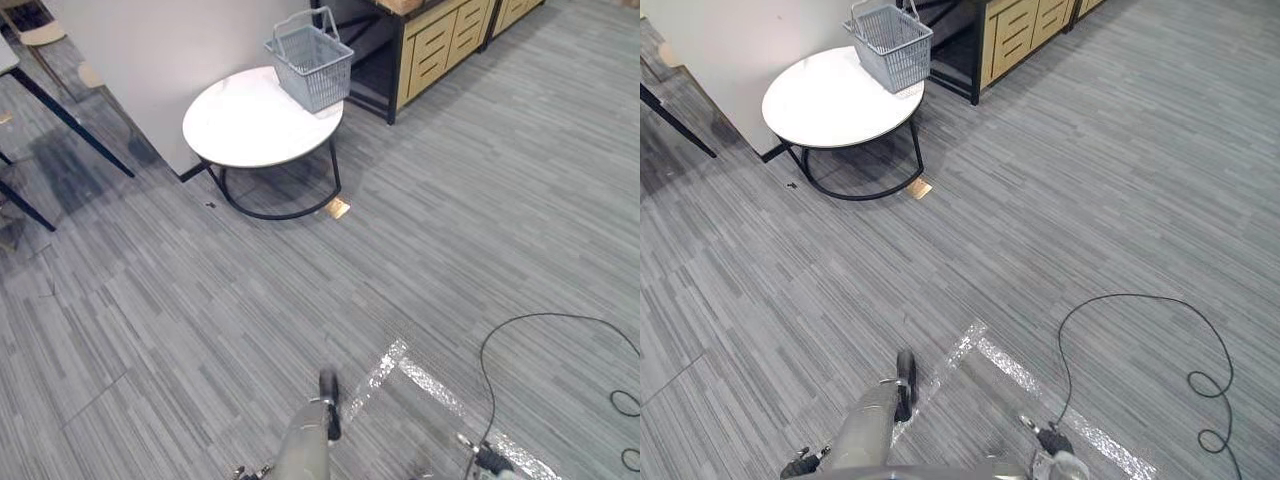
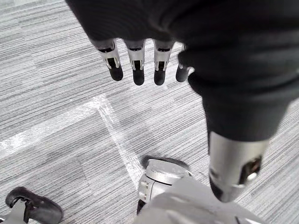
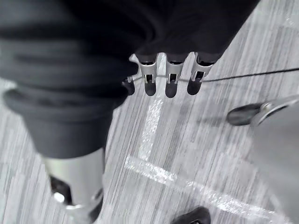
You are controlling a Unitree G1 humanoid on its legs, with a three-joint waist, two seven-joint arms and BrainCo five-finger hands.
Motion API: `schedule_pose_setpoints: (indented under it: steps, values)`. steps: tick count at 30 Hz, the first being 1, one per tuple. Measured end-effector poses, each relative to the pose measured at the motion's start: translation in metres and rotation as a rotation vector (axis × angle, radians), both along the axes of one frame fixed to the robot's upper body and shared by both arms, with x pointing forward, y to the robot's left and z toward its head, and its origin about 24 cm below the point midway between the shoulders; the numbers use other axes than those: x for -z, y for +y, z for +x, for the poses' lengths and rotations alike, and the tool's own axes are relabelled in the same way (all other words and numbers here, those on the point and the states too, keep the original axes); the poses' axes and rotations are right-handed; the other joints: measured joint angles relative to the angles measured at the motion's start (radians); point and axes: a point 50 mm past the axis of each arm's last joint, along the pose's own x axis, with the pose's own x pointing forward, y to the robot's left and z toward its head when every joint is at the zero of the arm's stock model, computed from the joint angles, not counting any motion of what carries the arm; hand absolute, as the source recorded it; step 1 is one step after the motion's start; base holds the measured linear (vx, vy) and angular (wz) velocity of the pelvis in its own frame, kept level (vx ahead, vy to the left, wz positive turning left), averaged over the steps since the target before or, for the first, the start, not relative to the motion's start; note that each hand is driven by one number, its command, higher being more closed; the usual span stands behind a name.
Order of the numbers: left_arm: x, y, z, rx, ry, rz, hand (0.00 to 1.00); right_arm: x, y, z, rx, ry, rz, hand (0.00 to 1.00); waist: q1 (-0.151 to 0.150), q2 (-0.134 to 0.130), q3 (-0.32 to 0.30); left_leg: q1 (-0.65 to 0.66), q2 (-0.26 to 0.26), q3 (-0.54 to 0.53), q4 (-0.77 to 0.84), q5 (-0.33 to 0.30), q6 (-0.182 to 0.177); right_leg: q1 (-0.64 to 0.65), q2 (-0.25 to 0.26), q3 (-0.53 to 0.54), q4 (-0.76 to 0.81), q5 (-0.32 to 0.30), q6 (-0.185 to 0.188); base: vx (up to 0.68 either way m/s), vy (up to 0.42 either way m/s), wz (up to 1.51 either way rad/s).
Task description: Pick vegetable in the basket
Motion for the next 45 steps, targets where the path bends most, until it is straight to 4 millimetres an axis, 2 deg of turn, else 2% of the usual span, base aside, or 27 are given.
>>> schedule_pose_setpoints:
  steps: [1,3,4,5,6,8,9,12,16,19,20,22,23,24,27,29,30,31,33,34,36,39,40,42,43,44,45]
  values:
    - [0.0,0.0,-0.002,-0.005,0.005,-0.004,0.0,-0.001,0.003,0.004,-0.003,-0.013,0.006,0.0,0.004,0.006,-0.001,-0.007,0.008,0.011,0.049,0.076,-0.009,0.017,-0.013,0.023,0.002,-0.002,-0.005,0.63,0.468,-0.82]
    - [-0.001,0.009,-0.002,0.04,0.009,0.021,0.0,-0.001,0.019,0.011,-0.032,-0.033,0.043,0.0,0.011,-0.048,-0.014,-0.02,-0.041,0.016,0.1,0.118,0.007,-0.043,-0.074,0.059,0.106,0.04,-0.013,0.58,0.374,-0.41]
    - [-0.002,0.012,-0.003,0.06,0.019,0.032,0.0,-0.001,0.023,0.012,-0.051,-0.035,0.048,0.0,0.011,-0.063,-0.024,-0.018,-0.061,0.038,0.12,0.102,0.08,-0.089,-0.1,0.088,0.186,0.094,0.015,0.56,0.31,-0.19]
    - [-0.002,0.014,-0.004,0.068,0.024,0.038,0.0,0.0,0.023,0.011,-0.054,-0.029,0.051,0.0,0.009,-0.069,-0.03,-0.014,-0.074,0.045,0.131,0.084,0.107,-0.111,-0.11,0.108,0.228,0.128,0.027,0.62,0.317,-0.1]
    - [-0.002,0.016,-0.002,0.078,0.024,0.045,0.0,0.001,0.021,0.008,-0.045,-0.018,0.052,0.0,0.006,-0.077,-0.031,0.021,-0.093,0.062,0.136,0.051,0.141,-0.154,-0.125,0.143,0.34,0.223,0.046,0.65,0.316,-0.05]
    - [-0.002,0.017,-0.004,0.099,0.04,0.052,0.0,0.004,0.019,-0.001,-0.033,0.011,0.045,0.0,-0.007,-0.081,-0.03,0.153,-0.128,0.062,0.103,-0.027,0.155,-0.237,-0.139,0.164,0.58,0.555,0.125,0.68,0.34,0.03]
    - [-0.003,0.018,-0.002,0.123,0.04,0.058,0.0,0.005,0.019,-0.005,-0.04,0.022,0.042,0.0,-0.018,-0.077,-0.028,0.213,-0.138,0.058,0.083,-0.059,0.155,-0.293,-0.145,0.159,0.742,0.628,0.166,0.55,0.263,0.12]
    - [-0.008,0.02,0.017,0.184,-0.01,0.082,0.0,0.002,0.013,-0.002,-0.048,-0.011,0.018,0.0,-0.052,-0.076,-0.03,0.412,-0.168,0.033,0.022,-0.121,0.171,-0.507,-0.154,0.068,1.152,0.431,0.117,0.57,0.201,0.23]
    - [-0.018,0.019,0.061,0.19,-0.126,0.121,0.0,-0.003,0.004,0.004,-0.008,-0.053,-0.003,0.0,-0.081,-0.067,-0.026,0.617,-0.179,-0.027,-0.071,-0.133,0.164,-0.637,-0.184,-0.15,0.998,0.217,0.057,0.55,0.027,0.58]
    - [-0.027,0.006,0.093,0.194,-0.225,0.115,0.0,-0.005,-0.003,0.006,-0.004,-0.069,-0.023,0.0,-0.084,-0.039,-0.018,0.694,-0.141,-0.06,-0.077,-0.203,0.145,-0.653,-0.172,-0.263,0.6,0.222,0.053,0.51,-0.134,0.63]
    - [-0.031,0.003,0.1,0.187,-0.258,0.12,0.0,-0.005,-0.003,0.006,-0.003,-0.067,-0.027,0.0,-0.084,-0.037,-0.017,0.726,-0.119,-0.08,-0.079,-0.242,0.121,-0.653,-0.159,-0.267,0.335,0.274,0.068,0.56,-0.237,0.53]
    - [-0.032,-0.001,0.105,0.18,-0.283,0.123,0.0,-0.005,-0.004,0.005,-0.001,-0.062,-0.03,0.0,-0.084,-0.04,-0.019,0.772,-0.095,-0.096,-0.079,-0.287,0.084,-0.651,-0.142,-0.222,0.107,0.333,0.078,0.65,-0.305,0.45]
    - [-0.032,-0.002,0.104,0.176,-0.279,0.121,0.0,-0.004,-0.004,0.003,0.001,-0.057,-0.031,0.0,-0.085,-0.042,-0.02,0.788,-0.088,-0.108,-0.078,-0.301,0.072,-0.649,-0.14,-0.198,0.076,0.335,0.082,0.64,-0.315,0.33]
    - [-0.03,-0.005,0.1,0.171,-0.271,0.114,0.0,-0.005,-0.007,0.002,0.002,-0.053,-0.038,0.0,-0.085,-0.038,-0.019,0.824,-0.063,-0.127,-0.06,-0.317,0.067,-0.654,-0.131,-0.163,0.127,0.436,0.074,0.67,-0.336,0.28]
    - [-0.016,-0.029,0.08,0.158,-0.203,0.035,0.0,-0.006,-0.023,-0.001,-0.009,-0.034,-0.079,0.0,-0.078,0.042,-0.043,0.778,0.024,-0.16,0.13,-0.267,0.016,-0.7,-0.068,-0.171,0.354,0.354,0.002,0.73,-0.378,-0.04]
    - [-0.01,-0.033,0.063,0.139,-0.151,0.008,0.0,-0.006,-0.023,0.0,-0.034,-0.026,-0.084,0.0,-0.084,0.056,-0.05,0.69,0.054,-0.173,0.345,-0.132,0.009,-0.664,-0.036,-0.191,0.395,0.286,-0.017,0.76,-0.377,-0.18]
    - [-0.008,-0.031,0.061,0.146,-0.136,0.008,0.0,-0.005,-0.021,-0.004,-0.043,-0.006,-0.08,0.0,-0.096,0.056,-0.047,0.583,0.069,-0.193,0.571,0.054,-0.043,-0.582,-0.024,-0.217,0.358,0.243,-0.027,0.53,-0.219,0.24]
    - [-0.009,-0.029,0.061,0.143,-0.137,0.008,0.0,-0.004,-0.021,-0.007,-0.048,0.002,-0.08,0.0,-0.096,0.05,-0.042,0.543,0.082,-0.19,0.663,0.064,-0.059,-0.551,-0.021,-0.222,0.342,0.23,-0.028,0.75,-0.302,0.31]
    - [-0.009,-0.022,0.059,0.118,-0.142,0.004,0.0,-0.002,-0.021,-0.012,-0.071,0.031,-0.09,0.0,-0.074,0.041,-0.023,0.405,0.142,-0.083,0.967,-0.029,-0.018,-0.393,0.006,-0.232,0.277,0.209,-0.054,0.58,-0.2,0.19]
    - [-0.01,-0.015,0.06,0.106,-0.15,0.015,0.0,-0.001,-0.018,-0.012,-0.08,0.039,-0.085,0.0,-0.066,0.031,-0.022,0.341,0.144,-0.036,1.017,-0.08,0.03,-0.31,0.002,-0.242,0.23,0.188,-0.04,0.47,-0.143,0.19]
    - [-0.013,-0.015,0.065,0.101,-0.178,0.011,0.0,-0.002,-0.018,-0.007,-0.097,0.027,-0.091,0.0,-0.056,0.04,-0.023,0.232,0.133,0.01,0.977,-0.121,0.035,-0.224,0.002,-0.27,0.161,0.157,-0.012,0.36,-0.083,0.29]
    - [-0.016,-0.013,0.07,0.092,-0.215,0.005,0.0,-0.004,-0.014,0.001,-0.099,0.007,-0.08,0.0,-0.042,0.041,-0.023,0.119,0.076,0.09,0.694,-0.159,0.035,-0.134,-0.002,-0.322,0.079,0.153,0.034,0.44,0.027,0.46]
    - [-0.016,-0.013,0.07,0.093,-0.216,0.006,0.0,-0.004,-0.01,0.003,-0.099,-0.001,-0.071,0.0,-0.026,0.042,-0.024,0.122,0.041,0.149,0.464,-0.148,0.042,-0.102,-0.006,-0.335,0.046,0.146,0.053,0.46,0.127,0.31]
    - [-0.014,-0.009,0.061,0.082,-0.191,0.011,0.0,-0.005,-0.009,0.005,-0.1,-0.012,-0.072,0.0,-0.016,0.046,-0.026,0.155,-0.014,0.209,0.115,-0.046,0.046,-0.049,0.001,-0.346,0.011,0.123,0.076,0.51,0.156,0.12]
    - [-0.01,-0.005,0.046,0.081,-0.141,0.02,0.0,-0.005,-0.007,0.008,-0.106,-0.019,-0.068,0.0,-0.001,0.048,-0.03,0.18,-0.019,0.225,0.045,0.065,0.112,-0.019,0.011,-0.323,-0.002,0.104,0.094,0.43,0.12,-0.17]
    - [-0.007,-0.004,0.037,0.093,-0.103,0.02,0.0,-0.005,-0.003,0.01,-0.115,-0.024,-0.06,0.0,0.005,0.038,-0.034,0.185,-0.031,0.231,0.054,0.08,0.155,-0.011,0.005,-0.304,0.0,0.098,0.091,0.54,0.14,-0.07]
    - [-0.004,0.005,0.021,0.087,-0.04,0.032,0.0,-0.005,0.004,0.013,-0.139,-0.035,-0.05,0.0,0.0,-0.007,-0.041,0.194,-0.073,0.233,0.056,0.037,0.17,-0.016,-0.035,-0.271,0.034,0.104,0.076,0.53,0.162,0.17]
